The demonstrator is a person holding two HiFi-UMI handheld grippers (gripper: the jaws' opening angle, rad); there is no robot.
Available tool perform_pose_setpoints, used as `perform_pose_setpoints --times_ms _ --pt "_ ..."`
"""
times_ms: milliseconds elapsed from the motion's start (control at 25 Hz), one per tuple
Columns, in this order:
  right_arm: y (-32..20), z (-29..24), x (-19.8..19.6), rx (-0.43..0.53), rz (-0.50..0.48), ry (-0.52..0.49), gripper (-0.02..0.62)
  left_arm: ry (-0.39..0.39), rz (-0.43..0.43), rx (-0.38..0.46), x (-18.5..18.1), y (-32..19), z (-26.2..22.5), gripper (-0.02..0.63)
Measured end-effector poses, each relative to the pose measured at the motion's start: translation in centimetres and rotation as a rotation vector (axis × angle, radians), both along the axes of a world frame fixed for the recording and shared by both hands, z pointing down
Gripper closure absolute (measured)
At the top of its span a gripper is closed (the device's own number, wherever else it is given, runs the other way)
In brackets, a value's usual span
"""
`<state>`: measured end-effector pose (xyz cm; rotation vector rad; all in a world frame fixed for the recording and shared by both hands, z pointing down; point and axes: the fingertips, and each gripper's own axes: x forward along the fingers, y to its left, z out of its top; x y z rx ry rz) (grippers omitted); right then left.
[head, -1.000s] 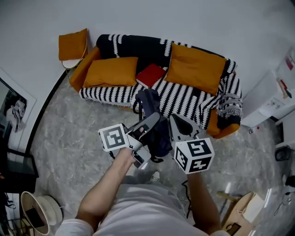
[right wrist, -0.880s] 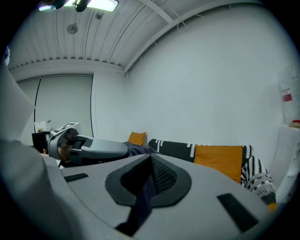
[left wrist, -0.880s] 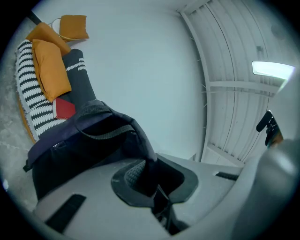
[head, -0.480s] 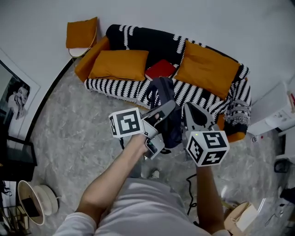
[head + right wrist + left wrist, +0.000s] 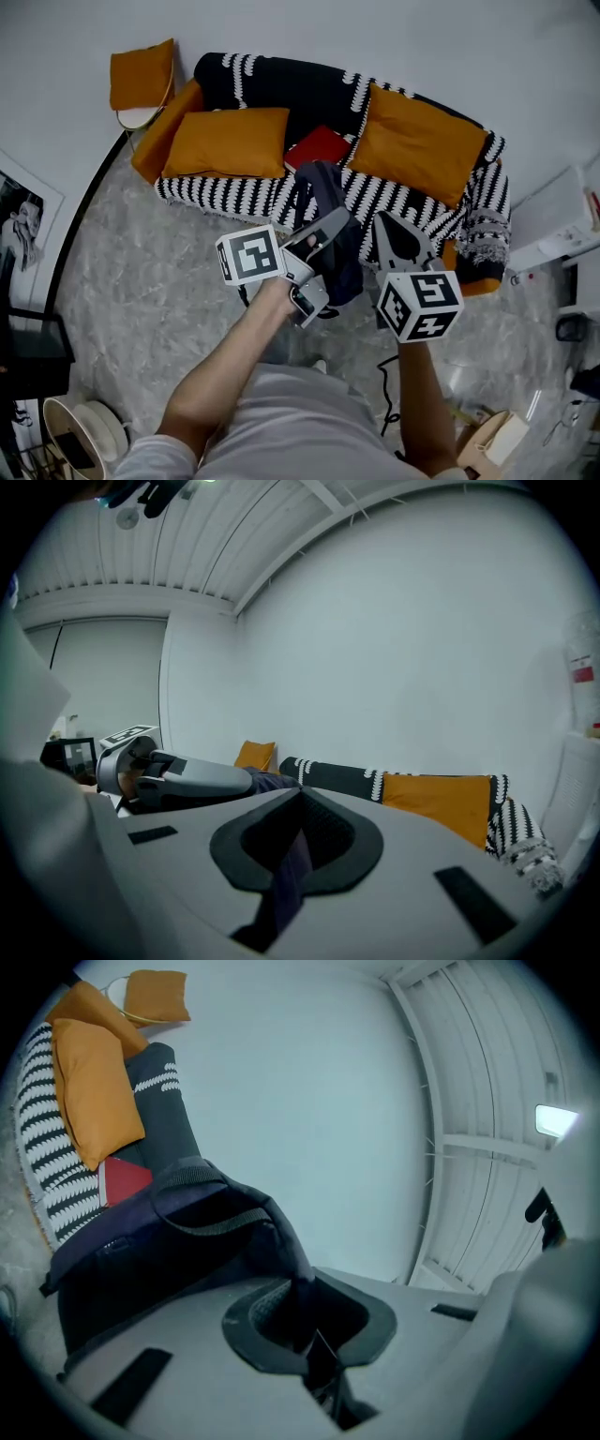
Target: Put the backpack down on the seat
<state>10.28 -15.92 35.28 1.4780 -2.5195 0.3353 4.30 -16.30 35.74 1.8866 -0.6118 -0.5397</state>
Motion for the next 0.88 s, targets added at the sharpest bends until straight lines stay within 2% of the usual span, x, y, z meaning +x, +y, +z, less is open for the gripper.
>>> perform_pose_setpoints --times_ms 560,880 --pt "-13.3 3.2 -5.5 -0.078 0.114 0.015 0.595 -0.005 0.139 -0.053 -5.0 -14.3 3.0 0.592" --pt "-18.8 4.6 -6.1 -0.099 0.194 0.009 0.595 -0.007 0.24 -0.051 -5.6 -21.3 4.3 0.591"
